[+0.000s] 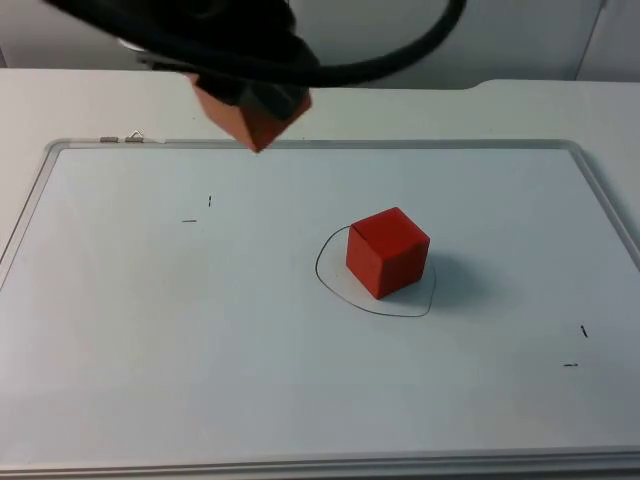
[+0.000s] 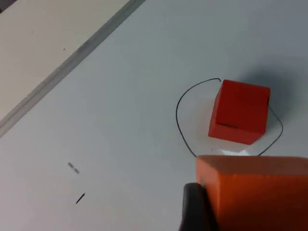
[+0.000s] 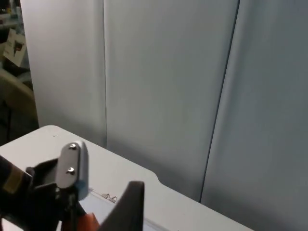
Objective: Pick up one cube with the left hand and another cube with the right hand. First place the cube in the right hand at the target position, then stack the cube in the left hand on top.
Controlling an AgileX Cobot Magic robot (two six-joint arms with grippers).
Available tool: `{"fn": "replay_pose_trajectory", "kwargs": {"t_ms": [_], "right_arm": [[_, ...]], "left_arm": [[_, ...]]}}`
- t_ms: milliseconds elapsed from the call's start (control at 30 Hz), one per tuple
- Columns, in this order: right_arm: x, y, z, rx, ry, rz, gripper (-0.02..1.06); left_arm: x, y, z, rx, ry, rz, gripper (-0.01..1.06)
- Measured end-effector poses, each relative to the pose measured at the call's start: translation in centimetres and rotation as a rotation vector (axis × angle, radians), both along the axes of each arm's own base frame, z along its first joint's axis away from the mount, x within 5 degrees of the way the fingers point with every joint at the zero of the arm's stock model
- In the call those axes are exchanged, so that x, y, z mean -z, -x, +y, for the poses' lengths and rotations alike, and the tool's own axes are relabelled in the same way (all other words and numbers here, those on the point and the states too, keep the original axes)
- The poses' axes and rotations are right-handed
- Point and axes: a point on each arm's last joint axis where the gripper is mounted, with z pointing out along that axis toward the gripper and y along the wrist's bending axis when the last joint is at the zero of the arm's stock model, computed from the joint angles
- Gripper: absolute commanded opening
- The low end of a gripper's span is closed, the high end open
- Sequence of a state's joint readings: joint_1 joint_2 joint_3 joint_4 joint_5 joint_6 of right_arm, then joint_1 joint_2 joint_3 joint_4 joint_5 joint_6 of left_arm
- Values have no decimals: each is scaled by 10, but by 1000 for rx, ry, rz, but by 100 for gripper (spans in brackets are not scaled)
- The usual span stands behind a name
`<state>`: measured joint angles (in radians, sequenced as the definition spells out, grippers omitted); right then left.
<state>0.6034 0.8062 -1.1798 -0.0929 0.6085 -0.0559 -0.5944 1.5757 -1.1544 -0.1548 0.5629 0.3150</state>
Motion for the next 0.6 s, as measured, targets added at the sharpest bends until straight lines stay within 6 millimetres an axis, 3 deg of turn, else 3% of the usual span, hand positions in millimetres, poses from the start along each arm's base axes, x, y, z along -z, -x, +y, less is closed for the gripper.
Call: {"fn": "replay_pose_trajectory", "kwargs": {"t_ms": [133, 233, 600], "right_arm": [[2, -1, 0, 1, 6, 2, 97], [3, -1, 1, 1, 7, 4, 97], [3, -1, 1, 2, 9, 3, 97]], "left_arm": [[25, -27, -25, 46, 11, 58, 0], [38, -36, -33, 65, 10, 87, 0], [66, -69, -59, 91, 3, 117, 0]]}}
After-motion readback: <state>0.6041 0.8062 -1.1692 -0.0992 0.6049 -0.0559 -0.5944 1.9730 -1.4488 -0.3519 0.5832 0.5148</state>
